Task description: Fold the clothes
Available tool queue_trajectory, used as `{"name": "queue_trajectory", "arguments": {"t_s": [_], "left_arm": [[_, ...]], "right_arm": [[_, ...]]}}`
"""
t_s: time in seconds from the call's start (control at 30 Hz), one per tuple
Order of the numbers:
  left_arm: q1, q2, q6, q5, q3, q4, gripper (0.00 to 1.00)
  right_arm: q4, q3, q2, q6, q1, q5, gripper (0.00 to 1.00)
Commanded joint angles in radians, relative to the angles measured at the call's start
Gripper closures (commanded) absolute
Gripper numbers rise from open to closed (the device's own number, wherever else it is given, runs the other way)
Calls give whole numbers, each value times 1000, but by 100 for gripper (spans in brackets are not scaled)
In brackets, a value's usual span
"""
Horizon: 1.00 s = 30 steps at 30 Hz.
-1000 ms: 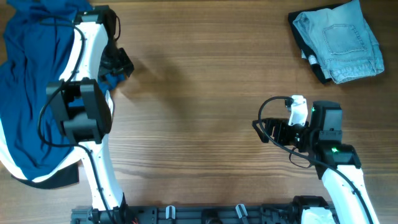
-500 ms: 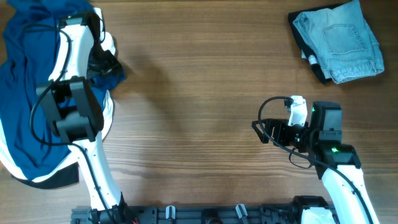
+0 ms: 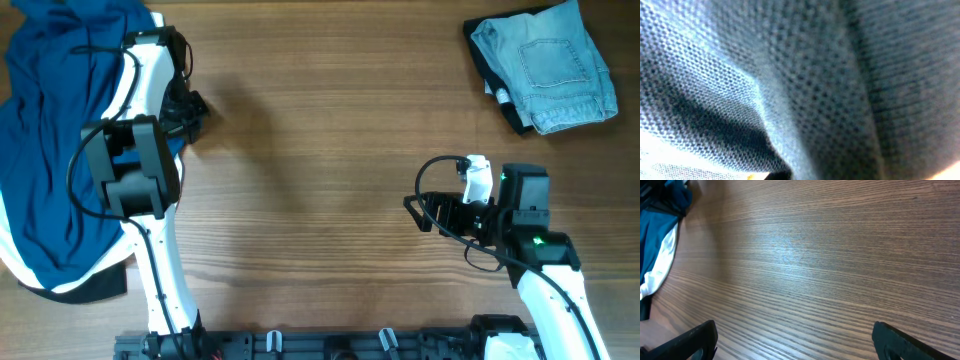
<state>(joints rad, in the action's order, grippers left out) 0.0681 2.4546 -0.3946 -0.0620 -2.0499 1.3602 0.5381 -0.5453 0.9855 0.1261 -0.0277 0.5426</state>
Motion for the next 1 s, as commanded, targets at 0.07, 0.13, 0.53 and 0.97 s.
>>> {"name": "queue_trajectory", "arguments": {"t_s": [0.07,0.13,0.53,0.97], "left_arm": [[-1,5,-6,4,-11,-7,96],[-1,-13,-3,3,-12,-9,78],[-17,-108,3,-76,-84,28,42],[11,-97,32,-111,-119,-35,40]], "right_arm": [[-4,-23,4,-22,4,20,0],[-5,-23,4,-22,4,20,0],[-6,-24,4,-45,4,20,0],[11,-24,4,-45,4,36,0]]}}
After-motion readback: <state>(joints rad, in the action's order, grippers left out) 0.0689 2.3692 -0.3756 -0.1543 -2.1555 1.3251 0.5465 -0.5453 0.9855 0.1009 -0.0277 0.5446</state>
